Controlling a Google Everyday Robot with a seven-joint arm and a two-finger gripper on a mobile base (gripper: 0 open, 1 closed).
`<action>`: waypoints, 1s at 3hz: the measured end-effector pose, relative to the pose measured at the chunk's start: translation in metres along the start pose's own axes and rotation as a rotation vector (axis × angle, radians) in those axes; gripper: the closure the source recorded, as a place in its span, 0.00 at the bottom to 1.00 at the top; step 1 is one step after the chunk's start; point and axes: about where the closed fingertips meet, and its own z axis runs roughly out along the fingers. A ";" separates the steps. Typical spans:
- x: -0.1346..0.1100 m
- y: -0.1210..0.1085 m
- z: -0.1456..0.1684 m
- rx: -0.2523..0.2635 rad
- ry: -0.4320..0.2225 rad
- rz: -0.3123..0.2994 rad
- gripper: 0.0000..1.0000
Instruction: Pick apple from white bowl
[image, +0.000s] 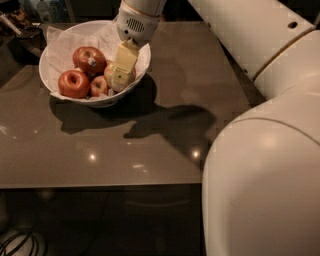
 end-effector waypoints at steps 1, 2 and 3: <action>0.000 0.000 0.000 0.000 0.000 0.000 0.21; 0.000 -0.001 0.001 -0.003 0.001 -0.005 0.20; -0.001 -0.003 0.002 -0.006 0.000 -0.010 0.16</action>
Offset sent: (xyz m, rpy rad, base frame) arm -0.0104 -0.0131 0.0001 -0.0391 0.0417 0.0247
